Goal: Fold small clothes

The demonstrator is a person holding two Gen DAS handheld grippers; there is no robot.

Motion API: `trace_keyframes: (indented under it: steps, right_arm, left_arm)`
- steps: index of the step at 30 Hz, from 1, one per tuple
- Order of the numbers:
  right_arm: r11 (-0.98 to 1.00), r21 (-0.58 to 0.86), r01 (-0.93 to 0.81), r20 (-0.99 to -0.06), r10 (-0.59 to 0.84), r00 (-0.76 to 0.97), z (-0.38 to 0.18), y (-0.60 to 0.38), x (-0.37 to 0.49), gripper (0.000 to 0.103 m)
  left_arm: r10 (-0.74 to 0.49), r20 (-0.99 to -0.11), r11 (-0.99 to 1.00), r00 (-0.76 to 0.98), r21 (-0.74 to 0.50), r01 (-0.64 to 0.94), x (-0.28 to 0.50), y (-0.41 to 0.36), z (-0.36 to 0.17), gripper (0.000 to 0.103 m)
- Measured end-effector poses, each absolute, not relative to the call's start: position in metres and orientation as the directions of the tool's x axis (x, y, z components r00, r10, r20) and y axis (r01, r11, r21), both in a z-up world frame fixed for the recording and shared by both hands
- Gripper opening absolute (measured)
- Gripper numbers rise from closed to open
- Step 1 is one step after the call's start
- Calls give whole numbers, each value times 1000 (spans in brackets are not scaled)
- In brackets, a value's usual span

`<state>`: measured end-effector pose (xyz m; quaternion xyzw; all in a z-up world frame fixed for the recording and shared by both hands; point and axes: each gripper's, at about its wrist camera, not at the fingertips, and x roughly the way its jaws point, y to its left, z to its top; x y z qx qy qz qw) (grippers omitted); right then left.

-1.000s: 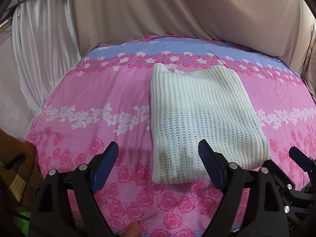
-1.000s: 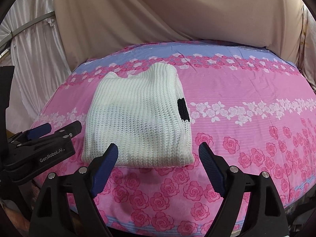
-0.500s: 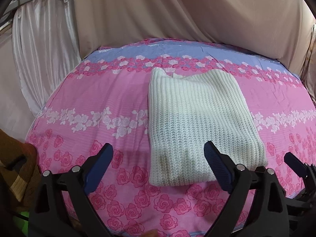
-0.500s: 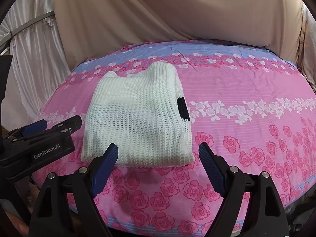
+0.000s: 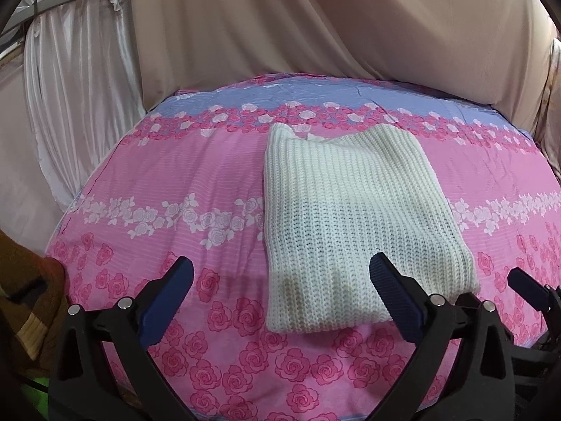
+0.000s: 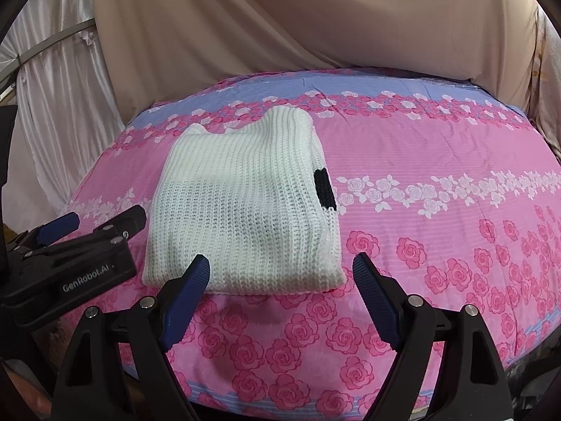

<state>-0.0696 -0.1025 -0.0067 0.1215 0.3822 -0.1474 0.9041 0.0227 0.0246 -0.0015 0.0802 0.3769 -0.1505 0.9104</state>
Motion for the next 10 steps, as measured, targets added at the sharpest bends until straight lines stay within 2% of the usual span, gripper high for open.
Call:
trace_keyframes:
  steps: [10]
  right_arm:
    - [921,111,372,-727,-180,663,-7,-106,-70,82]
  left_arm:
    - [-197,-719,939,667,57,340,18,22,-4,98]
